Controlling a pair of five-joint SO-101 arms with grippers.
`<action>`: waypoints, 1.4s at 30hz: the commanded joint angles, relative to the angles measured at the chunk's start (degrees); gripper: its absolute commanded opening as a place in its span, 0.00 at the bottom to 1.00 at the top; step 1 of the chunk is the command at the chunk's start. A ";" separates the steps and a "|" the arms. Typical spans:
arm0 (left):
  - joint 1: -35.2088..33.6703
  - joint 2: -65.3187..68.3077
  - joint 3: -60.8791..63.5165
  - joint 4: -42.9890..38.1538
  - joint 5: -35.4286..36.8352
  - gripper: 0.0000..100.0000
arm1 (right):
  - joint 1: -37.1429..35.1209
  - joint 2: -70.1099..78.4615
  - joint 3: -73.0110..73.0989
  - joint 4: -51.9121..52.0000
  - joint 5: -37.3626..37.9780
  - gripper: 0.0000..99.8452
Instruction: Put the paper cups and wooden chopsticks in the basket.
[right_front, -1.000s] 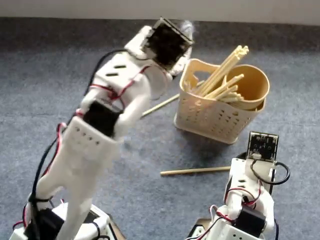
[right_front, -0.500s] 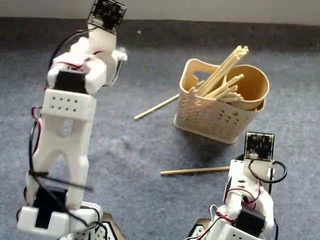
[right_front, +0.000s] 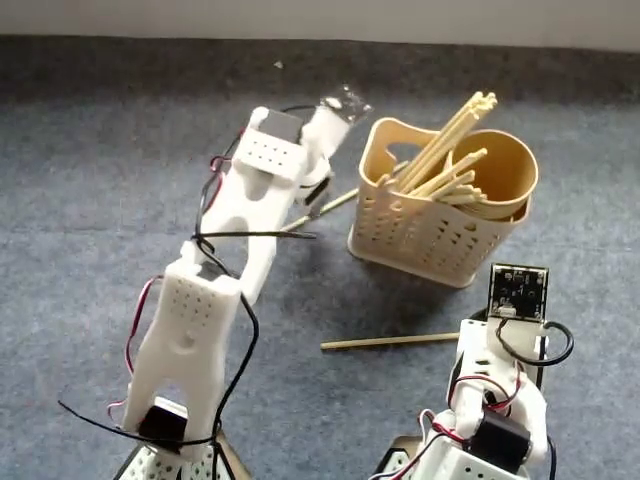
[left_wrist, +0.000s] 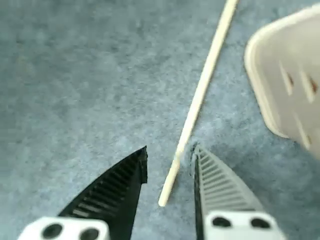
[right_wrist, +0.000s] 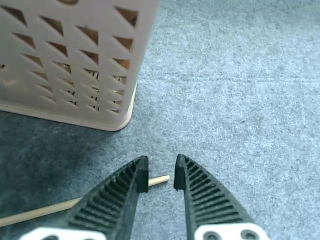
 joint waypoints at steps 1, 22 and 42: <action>0.48 7.25 -11.82 3.96 -1.05 0.17 | -0.57 -0.48 -0.31 0.31 0.79 0.10; 0.31 28.26 -33.63 10.37 -1.14 0.02 | -0.66 -0.57 -0.31 0.40 0.97 0.10; -3.38 -17.36 -43.21 0.18 14.07 0.00 | -2.77 -0.57 -0.31 0.40 0.79 0.10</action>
